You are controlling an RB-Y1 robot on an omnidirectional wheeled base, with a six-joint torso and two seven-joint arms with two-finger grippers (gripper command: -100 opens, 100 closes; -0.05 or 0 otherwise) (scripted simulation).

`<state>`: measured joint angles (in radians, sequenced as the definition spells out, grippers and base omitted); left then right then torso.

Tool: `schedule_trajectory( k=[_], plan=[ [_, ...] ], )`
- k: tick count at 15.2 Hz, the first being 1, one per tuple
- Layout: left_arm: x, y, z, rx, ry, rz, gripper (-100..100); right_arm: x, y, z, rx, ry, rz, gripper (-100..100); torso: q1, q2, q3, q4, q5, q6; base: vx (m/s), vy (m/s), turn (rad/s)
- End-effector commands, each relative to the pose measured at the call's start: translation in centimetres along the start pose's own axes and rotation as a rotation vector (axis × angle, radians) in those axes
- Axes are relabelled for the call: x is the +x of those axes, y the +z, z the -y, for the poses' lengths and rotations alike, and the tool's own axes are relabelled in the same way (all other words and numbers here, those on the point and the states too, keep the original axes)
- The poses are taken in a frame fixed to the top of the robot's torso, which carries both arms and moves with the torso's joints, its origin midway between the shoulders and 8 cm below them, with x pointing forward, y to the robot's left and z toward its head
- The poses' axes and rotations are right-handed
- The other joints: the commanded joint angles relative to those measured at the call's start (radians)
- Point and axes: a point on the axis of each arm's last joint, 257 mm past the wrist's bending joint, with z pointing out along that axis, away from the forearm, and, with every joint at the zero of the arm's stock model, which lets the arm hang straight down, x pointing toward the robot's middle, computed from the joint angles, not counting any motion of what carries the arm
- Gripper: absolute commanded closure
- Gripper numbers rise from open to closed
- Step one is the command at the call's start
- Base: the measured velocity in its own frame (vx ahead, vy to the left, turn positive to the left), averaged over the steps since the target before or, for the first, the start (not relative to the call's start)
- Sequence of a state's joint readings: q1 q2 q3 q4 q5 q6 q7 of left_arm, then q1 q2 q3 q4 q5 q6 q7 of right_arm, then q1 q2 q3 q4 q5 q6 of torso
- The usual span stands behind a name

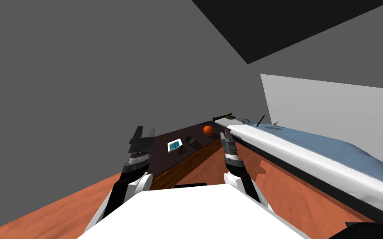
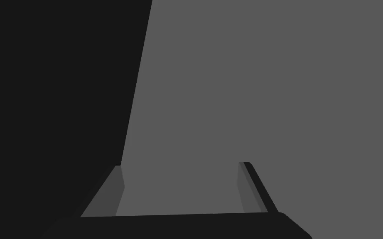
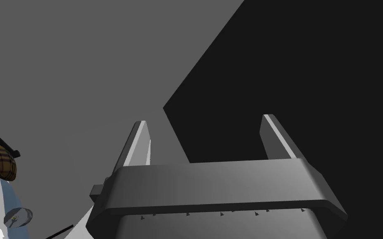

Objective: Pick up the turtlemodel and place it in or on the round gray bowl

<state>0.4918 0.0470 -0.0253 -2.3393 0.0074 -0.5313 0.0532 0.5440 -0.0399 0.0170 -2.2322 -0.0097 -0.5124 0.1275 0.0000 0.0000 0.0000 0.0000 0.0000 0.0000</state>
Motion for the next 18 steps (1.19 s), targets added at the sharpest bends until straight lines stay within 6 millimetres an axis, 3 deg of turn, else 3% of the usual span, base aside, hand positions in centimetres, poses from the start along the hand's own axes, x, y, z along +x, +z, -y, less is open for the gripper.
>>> schedule_trajectory(
  k=[1, 5, 9, 15, 18],
  plan=[
    [-0.5, -0.3, -1.8, -0.033, 0.016, -0.009, -100, 0.0, 0.0, 0.0, 0.0, 0.0, 0.0, 0, 0.0, 0.0, 0.0, 0.0, 0.0, 0.0, 0.014, -0.044, -0.035],
    [-1.3, -0.6, -3.6, -0.068, 0.031, -0.009, -100, 0.0, 0.0, 0.0, 0.0, 0.0, 0.0, 0, -0.006, -0.002, -0.001, 0.0, -0.001, 0.0, 0.026, -0.087, -0.023],
    [-3.3, -1.3, -7.3, -0.137, 0.059, 0.006, -100, 0.0, 0.0, 0.0, 0.0, 0.0, 0.0, 0, -0.007, -0.003, -0.002, -0.001, -0.001, 0.0, 0.034, -0.094, -0.027],
    [-5.3, -2.0, -10.2, -0.193, 0.08, 0.029, -100, 0.0, 0.0, 0.0, 0.0, 0.0, 0.0, 0, -0.007, -0.003, -0.002, -0.001, -0.001, 0.0, 0.033, -0.089, -0.023],
    [-7.6, -2.4, -12.4, -0.235, 0.1, 0.061, -100, 0.0, 0.0, 0.0, 0.0, 0.0, 0.0, 0, -0.006, -0.002, -0.001, -0.001, -0.001, 0.0, 0.026, -0.084, -0.03]
  ],
)
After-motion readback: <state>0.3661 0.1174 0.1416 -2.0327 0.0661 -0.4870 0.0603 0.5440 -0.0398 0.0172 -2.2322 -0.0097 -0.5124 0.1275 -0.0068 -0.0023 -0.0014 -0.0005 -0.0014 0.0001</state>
